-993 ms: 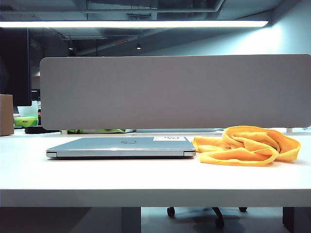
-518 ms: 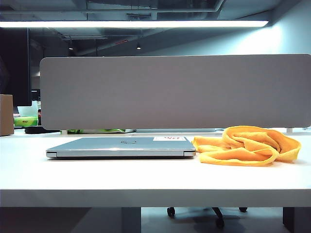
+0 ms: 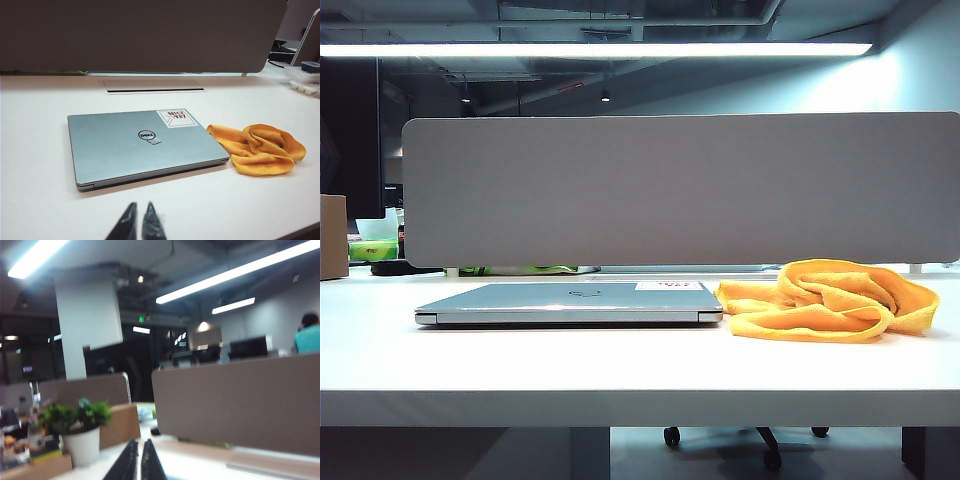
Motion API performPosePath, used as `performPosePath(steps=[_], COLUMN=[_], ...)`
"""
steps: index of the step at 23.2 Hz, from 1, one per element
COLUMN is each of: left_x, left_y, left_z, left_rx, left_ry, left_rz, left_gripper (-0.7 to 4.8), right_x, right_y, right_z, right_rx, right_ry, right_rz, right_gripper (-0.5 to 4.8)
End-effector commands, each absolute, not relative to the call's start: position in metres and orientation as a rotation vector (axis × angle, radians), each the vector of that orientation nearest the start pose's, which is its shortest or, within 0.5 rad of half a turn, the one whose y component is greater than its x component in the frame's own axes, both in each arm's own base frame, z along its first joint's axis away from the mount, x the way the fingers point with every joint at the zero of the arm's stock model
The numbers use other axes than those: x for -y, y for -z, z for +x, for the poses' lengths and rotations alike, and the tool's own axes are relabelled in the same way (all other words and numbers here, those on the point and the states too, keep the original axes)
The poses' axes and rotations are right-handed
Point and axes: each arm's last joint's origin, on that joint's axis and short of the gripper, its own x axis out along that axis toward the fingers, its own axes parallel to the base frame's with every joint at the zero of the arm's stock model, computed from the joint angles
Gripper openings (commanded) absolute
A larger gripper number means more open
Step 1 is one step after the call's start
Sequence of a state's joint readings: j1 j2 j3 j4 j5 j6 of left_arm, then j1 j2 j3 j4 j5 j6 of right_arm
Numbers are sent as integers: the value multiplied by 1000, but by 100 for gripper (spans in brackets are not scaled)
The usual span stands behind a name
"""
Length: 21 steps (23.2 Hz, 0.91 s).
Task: Pick up the rag and use it to wipe the water off the lid of the laptop on the table.
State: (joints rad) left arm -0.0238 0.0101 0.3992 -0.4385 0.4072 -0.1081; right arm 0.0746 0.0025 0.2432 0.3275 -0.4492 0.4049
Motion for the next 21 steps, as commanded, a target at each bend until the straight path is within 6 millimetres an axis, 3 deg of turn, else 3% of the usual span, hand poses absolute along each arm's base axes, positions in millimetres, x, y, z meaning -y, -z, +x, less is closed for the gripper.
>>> performPosePath(steps=[1, 5, 7, 9, 11, 13, 14, 16, 18, 20, 21], left_x=[13, 13, 13, 13, 13, 13, 13, 13, 13, 13, 13], left_y=[-252, -254, -254, -254, -254, -254, -254, -254, -254, -253, -253], left_z=[54, 54, 54, 54, 54, 54, 54, 54, 54, 54, 54], left_rx=[-55, -41, -42, -42, -41, -42, -42, -42, -41, -42, -42], left_ry=[425, 427, 427, 427, 427, 427, 427, 427, 426, 423, 424], left_rz=[-110, -110, -114, -114, -114, -114, -114, -114, -113, -113, -113], left_gripper=[19, 19, 19, 19, 19, 19, 19, 19, 19, 19, 19], right_x=[-16, -16, -16, -14, -14, -15, -18, -18, -16, -13, -13], right_y=[-279, -290, -302, -322, -345, -368, -379, -383, -379, -354, -341], right_z=[54, 51, 48, 53, 75, 110, 138, 167, 202, 261, 277], right_rx=[428, 358, 327, 185, 21, -60, -73, -97, -145, -270, -334], right_ry=[-647, -625, -561, -430, -357, -348, -354, -330, -287, -322, -331], right_rz=[455, 424, 255, -7, -180, -321, -363, -366, -364, -313, -276], right_gripper=[31, 63, 63, 63, 63, 72, 162, 251, 325, 338, 340])
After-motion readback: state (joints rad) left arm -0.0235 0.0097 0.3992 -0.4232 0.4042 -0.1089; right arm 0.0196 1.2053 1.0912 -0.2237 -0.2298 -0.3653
